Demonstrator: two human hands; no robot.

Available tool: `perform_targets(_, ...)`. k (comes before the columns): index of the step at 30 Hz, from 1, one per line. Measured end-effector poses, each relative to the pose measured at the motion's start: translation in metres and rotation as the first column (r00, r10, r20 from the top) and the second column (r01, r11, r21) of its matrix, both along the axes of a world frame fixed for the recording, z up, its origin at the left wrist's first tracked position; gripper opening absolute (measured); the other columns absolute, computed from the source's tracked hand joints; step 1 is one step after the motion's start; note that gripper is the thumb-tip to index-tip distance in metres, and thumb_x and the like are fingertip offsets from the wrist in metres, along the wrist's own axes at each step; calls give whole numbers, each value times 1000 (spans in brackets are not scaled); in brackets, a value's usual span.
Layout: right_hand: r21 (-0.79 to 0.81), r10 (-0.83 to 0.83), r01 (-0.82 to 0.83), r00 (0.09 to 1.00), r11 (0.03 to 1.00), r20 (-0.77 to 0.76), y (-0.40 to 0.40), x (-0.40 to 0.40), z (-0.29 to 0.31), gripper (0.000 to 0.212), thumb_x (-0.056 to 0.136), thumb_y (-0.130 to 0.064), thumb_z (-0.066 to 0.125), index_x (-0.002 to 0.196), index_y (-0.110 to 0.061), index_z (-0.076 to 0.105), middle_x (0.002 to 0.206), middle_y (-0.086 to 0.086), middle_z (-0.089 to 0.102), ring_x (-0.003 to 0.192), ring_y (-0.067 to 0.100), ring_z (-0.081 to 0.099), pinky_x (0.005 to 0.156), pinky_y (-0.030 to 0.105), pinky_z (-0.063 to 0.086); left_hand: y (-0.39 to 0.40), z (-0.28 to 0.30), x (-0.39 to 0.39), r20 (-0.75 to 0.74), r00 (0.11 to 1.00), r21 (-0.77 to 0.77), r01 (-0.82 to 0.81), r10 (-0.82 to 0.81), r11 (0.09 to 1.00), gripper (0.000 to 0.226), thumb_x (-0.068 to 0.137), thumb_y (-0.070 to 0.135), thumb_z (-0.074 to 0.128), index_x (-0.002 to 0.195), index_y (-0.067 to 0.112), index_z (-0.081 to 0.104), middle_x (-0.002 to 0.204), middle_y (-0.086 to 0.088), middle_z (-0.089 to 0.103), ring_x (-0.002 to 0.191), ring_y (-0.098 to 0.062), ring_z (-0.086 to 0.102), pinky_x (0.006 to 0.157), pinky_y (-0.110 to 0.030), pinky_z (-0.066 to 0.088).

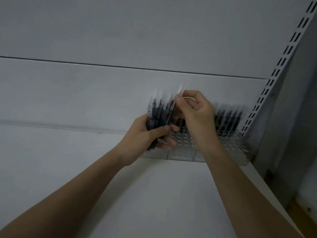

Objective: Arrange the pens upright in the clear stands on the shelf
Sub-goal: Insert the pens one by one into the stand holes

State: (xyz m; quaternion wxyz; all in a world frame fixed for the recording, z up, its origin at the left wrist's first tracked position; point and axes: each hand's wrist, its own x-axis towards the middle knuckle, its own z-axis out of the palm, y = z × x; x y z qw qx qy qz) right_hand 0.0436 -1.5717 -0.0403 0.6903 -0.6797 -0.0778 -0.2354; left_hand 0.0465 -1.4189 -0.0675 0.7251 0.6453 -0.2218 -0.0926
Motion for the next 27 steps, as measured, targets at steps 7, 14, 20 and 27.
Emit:
perform_targets(7,87,63,-64,998,994,16,-10,-5,-12,25,91,-9,70,114,-15,63,97,4,76,85,15,72,70,22,56,-4,-6,-4,-22,999,-58,43,-44,997,29,96,4,54,125,4,56,108,-16,73,74,-31,71,66,-38,61)
perform_targets(14,307,-155,119,983,944,95,-35,5,-9,23,91,-3,67,113,-11,62,96,2,76,83,11,70,73,26,56,7,-4,8,3,980,-221,-193,198,956,14,99,3,50,112,5,54,84,-10,67,56,-24,64,54,-31,55)
perform_targets(20,-42,-248,257,956,966,155,-36,11,-23,26,90,-6,71,110,-18,61,97,-2,71,90,9,70,86,30,59,7,-5,12,-96,932,-275,-362,350,890,10,102,17,50,107,9,54,68,0,56,44,-16,45,41,-23,37)
perform_targets(27,-194,-207,232,968,953,139,-31,13,-33,27,90,-6,70,107,-24,59,97,-11,64,85,-2,67,80,13,53,9,-2,12,-156,921,-309,-388,356,869,15,103,13,41,115,16,49,71,3,55,42,-13,36,35,-18,22)
